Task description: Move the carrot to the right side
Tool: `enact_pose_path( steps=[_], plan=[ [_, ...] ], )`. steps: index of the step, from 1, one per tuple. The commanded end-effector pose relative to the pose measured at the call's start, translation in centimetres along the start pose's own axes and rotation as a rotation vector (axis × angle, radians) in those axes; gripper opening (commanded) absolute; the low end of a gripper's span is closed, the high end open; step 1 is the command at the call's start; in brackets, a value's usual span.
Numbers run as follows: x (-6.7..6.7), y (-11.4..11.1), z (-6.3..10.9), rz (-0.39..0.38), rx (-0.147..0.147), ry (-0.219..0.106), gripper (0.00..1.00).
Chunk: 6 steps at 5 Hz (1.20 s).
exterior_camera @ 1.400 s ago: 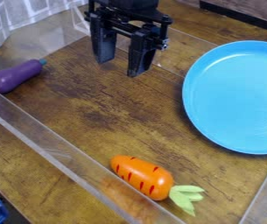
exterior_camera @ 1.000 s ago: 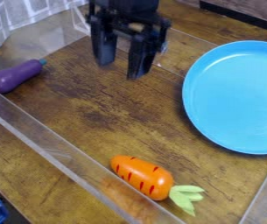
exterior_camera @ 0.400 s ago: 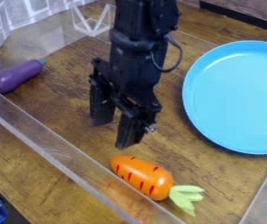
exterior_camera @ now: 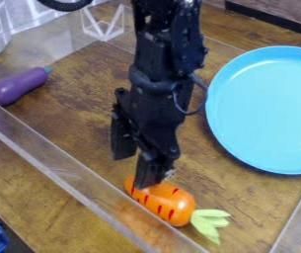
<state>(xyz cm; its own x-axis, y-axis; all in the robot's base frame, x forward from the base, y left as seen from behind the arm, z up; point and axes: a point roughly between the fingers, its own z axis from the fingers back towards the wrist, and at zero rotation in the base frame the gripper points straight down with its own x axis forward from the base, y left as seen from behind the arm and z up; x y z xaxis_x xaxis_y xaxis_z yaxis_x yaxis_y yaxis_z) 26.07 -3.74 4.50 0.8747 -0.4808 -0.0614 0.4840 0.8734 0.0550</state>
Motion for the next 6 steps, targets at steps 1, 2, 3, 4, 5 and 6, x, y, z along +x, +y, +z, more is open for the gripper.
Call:
enact_pose_path(
  steps=[1,2,3,4,5,6],
  plan=[
    [-0.1,1.2,-1.8,-0.013,0.023,-0.022,1.00],
    [-0.6,2.7,-2.5,0.035,0.032,-0.024,1.00],
    [-0.3,2.9,-2.4,-0.028,0.033,-0.029,0.00],
    [-0.1,2.9,-2.3,-0.094,0.034,-0.038,0.00],
    [0.2,2.9,-2.2,-0.167,0.035,-0.046,0.00],
    [0.0,2.9,-2.2,-0.172,0.036,-0.051,0.00]
  ],
)
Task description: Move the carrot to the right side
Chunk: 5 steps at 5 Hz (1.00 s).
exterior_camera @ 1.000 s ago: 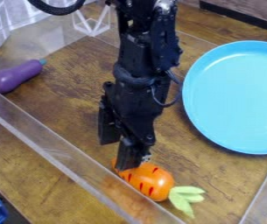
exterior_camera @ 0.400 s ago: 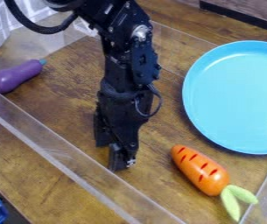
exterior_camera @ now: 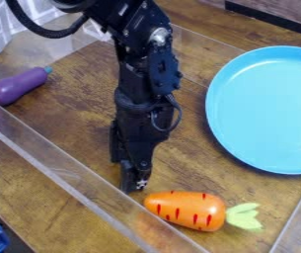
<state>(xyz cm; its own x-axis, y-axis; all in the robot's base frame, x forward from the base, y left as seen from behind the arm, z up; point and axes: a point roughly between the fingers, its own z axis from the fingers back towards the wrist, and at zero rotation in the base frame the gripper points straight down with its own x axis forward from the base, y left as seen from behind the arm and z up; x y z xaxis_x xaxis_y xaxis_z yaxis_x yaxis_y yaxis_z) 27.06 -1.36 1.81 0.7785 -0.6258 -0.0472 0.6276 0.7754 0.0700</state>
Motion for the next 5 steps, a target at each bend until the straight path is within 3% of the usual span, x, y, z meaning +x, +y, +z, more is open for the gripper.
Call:
enact_pose_path(
  steps=[1,2,3,4,5],
  plan=[
    [-0.3,0.4,0.7,0.006,0.012,-0.029,0.00],
    [-0.1,0.5,1.0,-0.018,0.013,-0.035,0.00],
    [0.2,0.5,1.1,-0.046,0.013,-0.041,1.00],
    [0.2,1.1,1.1,-0.027,0.011,-0.042,1.00],
    [0.2,1.7,1.0,-0.005,0.009,-0.043,0.00]
  ],
)
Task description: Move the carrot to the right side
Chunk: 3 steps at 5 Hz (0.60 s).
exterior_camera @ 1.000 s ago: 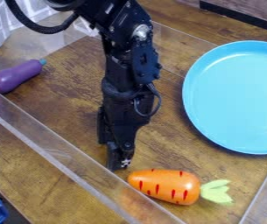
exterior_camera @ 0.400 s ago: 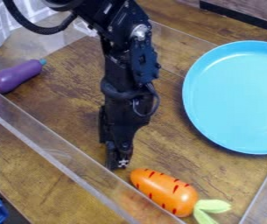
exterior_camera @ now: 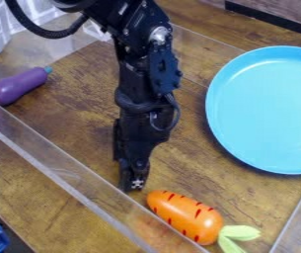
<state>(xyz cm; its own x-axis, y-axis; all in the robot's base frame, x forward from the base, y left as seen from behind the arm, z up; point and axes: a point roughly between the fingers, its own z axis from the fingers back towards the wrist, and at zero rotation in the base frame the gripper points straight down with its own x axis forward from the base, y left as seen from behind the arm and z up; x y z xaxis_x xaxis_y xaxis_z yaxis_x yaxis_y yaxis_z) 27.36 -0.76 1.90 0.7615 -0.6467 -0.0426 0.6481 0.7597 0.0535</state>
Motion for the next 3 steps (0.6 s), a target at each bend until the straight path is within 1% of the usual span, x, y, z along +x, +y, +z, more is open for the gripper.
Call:
enact_pose_path(
  steps=[1,2,3],
  plan=[
    [0.32,1.65,0.96,0.011,0.022,-0.041,1.00],
    [0.34,2.20,0.89,-0.003,0.021,-0.047,1.00],
    [0.39,2.58,0.83,-0.042,0.022,-0.052,1.00]
  ],
)
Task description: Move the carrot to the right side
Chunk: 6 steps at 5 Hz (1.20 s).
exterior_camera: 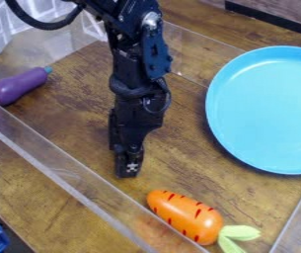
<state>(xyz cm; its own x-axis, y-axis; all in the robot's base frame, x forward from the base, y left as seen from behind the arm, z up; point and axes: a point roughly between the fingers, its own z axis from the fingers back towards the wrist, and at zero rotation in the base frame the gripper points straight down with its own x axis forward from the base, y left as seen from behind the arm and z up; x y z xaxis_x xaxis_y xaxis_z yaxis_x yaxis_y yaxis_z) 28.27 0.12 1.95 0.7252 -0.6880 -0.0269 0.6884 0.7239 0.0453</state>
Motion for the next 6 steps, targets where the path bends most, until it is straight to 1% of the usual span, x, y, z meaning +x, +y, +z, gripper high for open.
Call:
enact_pose_path(
  steps=[1,2,3,4,5,6],
  plan=[
    [0.4,1.4,0.8,-0.030,0.030,-0.039,0.00],
    [0.5,1.6,0.7,-0.068,0.030,-0.044,1.00],
    [0.7,1.8,0.6,-0.110,0.030,-0.049,1.00],
    [0.2,1.4,0.6,-0.129,0.029,-0.049,0.00],
    [-0.3,0.9,0.6,-0.145,0.028,-0.048,0.00],
    [-1.4,0.5,1.3,-0.160,0.027,-0.047,0.00]
  ],
)
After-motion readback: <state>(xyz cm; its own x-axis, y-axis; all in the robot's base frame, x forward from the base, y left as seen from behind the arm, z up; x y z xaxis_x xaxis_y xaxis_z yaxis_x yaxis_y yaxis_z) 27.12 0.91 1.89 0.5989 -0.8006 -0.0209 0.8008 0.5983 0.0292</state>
